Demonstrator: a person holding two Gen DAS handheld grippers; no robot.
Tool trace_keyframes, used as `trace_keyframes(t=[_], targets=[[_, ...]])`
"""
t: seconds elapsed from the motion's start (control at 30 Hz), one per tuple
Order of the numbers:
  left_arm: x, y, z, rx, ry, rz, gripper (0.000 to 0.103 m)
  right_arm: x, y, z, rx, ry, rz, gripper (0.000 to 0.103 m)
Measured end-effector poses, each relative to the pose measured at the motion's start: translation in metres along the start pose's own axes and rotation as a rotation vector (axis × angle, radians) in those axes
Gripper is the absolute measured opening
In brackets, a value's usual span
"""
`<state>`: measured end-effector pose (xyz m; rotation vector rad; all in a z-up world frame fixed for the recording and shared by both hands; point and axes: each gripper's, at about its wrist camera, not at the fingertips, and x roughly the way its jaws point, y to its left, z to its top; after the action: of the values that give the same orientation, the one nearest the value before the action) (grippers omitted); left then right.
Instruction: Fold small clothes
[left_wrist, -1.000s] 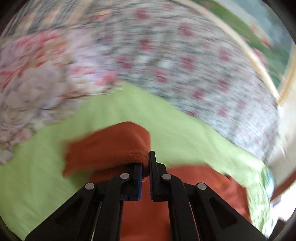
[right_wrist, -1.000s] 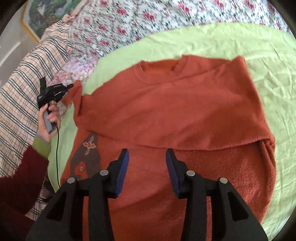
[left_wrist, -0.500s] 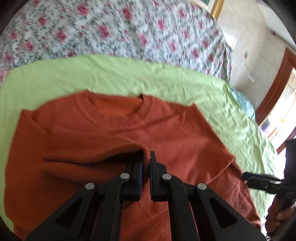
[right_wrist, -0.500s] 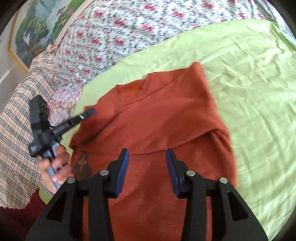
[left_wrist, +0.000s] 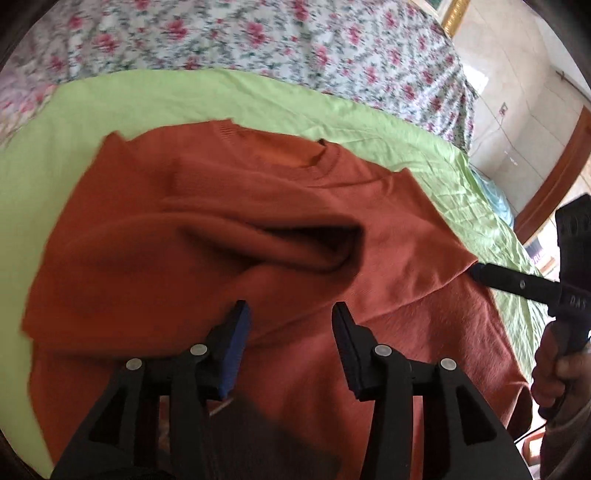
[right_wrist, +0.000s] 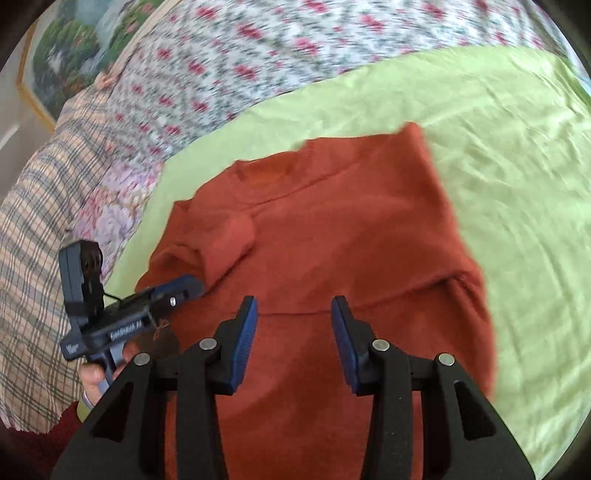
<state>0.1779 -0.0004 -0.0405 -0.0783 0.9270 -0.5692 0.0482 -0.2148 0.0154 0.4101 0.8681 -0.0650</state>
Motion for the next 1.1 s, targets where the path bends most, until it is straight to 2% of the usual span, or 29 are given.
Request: trace_keyframes(t=[0.07, 0.17, 0.27, 0.33, 0.43, 0.57, 0.6, 0.67, 0.8, 0.87, 0.9, 0.97, 1.03, 1.1], targets=[[-0.019, 0.017, -0.008, -0.022, -0.034, 0.057, 0.046, 0.013, 0.021, 0.004, -0.06, 0.023, 0.013, 0.043], [-0.04, 0.052, -0.016, -0.089, -0.084, 0.202, 0.046, 0.036, 0.056, 0.014, -0.174, 0.052, 0.026, 0.043], [-0.045, 0.088, -0.021, -0.173, -0.083, 0.285, 0.046, 0.06, 0.088, 0.026, -0.291, 0.064, 0.019, 0.043], [-0.044, 0.11, -0.028, -0.236, -0.077, 0.291, 0.047, 0.078, 0.108, 0.035, -0.38, 0.06, -0.022, 0.043], [-0.043, 0.124, -0.034, -0.297, -0.099, 0.252, 0.047, 0.104, 0.123, 0.042, -0.478, 0.075, -0.091, 0.043], [-0.04, 0.121, -0.035, -0.272, -0.101, 0.285, 0.049, 0.148, 0.128, 0.045, -0.58, 0.152, -0.203, 0.043], [-0.04, 0.12, -0.034, -0.263, -0.097, 0.293, 0.05, 0.151, 0.126, 0.046, -0.578, 0.144, -0.216, 0.033], [-0.038, 0.117, -0.034, -0.257, -0.095, 0.294, 0.052, 0.143, 0.115, 0.054, -0.508, 0.109, -0.216, 0.008], [-0.037, 0.116, -0.033, -0.26, -0.1, 0.276, 0.054, 0.082, 0.058, 0.065, -0.186, -0.075, -0.159, 0.008], [-0.037, 0.116, -0.033, -0.257, -0.099, 0.278, 0.054, 0.062, 0.03, 0.055, -0.055, -0.101, -0.144, 0.008], [-0.037, 0.116, -0.033, -0.258, -0.095, 0.278, 0.054, 0.057, 0.016, 0.048, 0.015, -0.096, -0.129, 0.008], [-0.037, 0.114, -0.032, -0.256, -0.083, 0.272, 0.054, 0.056, -0.015, 0.028, 0.152, -0.021, -0.103, 0.012], [-0.042, 0.112, -0.03, -0.241, -0.08, 0.24, 0.056, 0.054, -0.027, 0.02, 0.181, 0.017, -0.12, 0.022], [-0.052, 0.106, -0.028, -0.216, -0.071, 0.145, 0.056, 0.045, -0.037, 0.016, 0.189, 0.005, -0.11, 0.037]])
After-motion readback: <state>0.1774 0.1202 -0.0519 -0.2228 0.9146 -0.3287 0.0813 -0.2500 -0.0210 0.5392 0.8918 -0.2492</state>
